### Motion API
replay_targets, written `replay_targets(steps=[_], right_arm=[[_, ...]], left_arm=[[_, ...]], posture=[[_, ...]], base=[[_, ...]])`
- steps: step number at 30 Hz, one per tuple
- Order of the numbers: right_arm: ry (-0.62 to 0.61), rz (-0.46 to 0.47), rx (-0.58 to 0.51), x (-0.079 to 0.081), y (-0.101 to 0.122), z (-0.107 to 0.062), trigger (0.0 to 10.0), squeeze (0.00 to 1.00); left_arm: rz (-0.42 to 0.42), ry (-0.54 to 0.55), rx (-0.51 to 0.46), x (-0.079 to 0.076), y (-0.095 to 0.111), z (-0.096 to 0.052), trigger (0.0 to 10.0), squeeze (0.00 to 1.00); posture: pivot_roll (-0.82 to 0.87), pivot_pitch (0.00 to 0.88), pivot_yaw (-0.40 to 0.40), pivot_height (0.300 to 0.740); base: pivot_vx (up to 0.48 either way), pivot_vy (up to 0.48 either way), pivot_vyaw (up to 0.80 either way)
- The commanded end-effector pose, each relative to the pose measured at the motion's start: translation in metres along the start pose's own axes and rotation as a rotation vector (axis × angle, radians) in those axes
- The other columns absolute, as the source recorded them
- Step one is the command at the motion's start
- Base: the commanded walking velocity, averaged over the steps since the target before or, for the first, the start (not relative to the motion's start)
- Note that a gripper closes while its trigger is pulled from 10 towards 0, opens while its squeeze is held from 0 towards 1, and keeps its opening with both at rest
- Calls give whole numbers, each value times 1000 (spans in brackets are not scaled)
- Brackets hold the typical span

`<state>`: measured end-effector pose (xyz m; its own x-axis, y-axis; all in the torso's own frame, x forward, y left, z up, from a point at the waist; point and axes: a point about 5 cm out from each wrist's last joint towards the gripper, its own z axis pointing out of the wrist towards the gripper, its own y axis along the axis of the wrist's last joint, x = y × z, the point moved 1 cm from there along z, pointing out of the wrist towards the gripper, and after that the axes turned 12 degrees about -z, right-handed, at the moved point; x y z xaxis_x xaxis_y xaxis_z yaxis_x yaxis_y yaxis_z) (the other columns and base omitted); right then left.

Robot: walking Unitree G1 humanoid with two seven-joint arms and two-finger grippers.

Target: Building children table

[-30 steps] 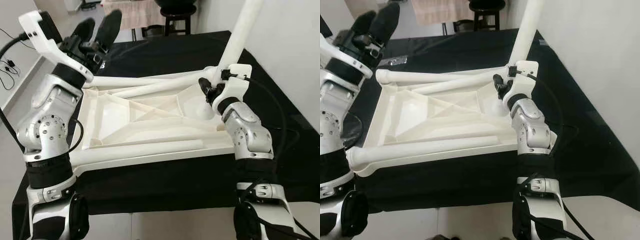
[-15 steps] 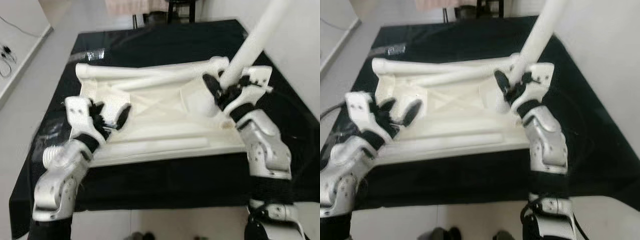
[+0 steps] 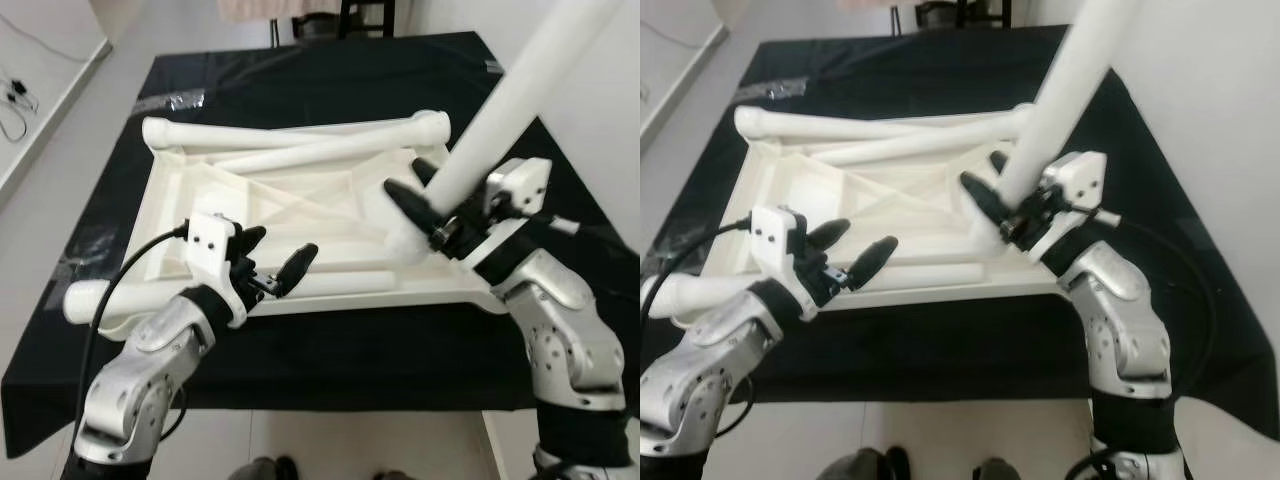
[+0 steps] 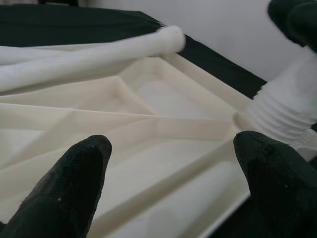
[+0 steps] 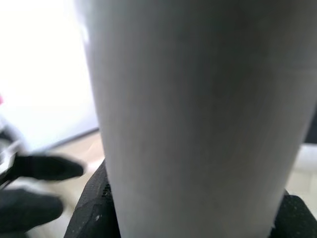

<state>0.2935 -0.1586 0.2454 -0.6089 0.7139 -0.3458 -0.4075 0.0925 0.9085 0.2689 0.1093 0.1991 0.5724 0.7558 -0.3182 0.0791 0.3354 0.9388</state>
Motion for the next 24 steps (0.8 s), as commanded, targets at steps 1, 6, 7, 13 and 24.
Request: replay_targets(steps=[1, 6, 7, 13, 24], right_arm=[[56, -20, -24, 3, 7, -1, 10000, 0], [192, -37, -28, 9, 9, -5, 10000, 0], [251, -35, -26, 12, 9, -7, 10000, 0], [352, -24, -12, 15, 9, -12, 10000, 0], [435, -15, 34, -5, -7, -7, 10000, 0]], left_arm=[[-20, -36, 47, -8, -9, -1, 10000, 0], [-23, -101, 196, -18, -38, -8, 10000, 0], [-12, -141, 240, -23, -45, -11, 10000, 0], [28, -253, 346, -36, -60, -22, 10000, 0], [85, -283, 350, -43, -63, -28, 10000, 0]], posture=[[-50, 201, 75, 740], [-50, 196, 68, 740], [-46, 198, 64, 740], [-45, 197, 57, 740], [-27, 221, 42, 740]], base=[[0, -285, 0], [0, -57, 0], [0, 0, 0], [0, 0, 0], [0, 0, 0]])
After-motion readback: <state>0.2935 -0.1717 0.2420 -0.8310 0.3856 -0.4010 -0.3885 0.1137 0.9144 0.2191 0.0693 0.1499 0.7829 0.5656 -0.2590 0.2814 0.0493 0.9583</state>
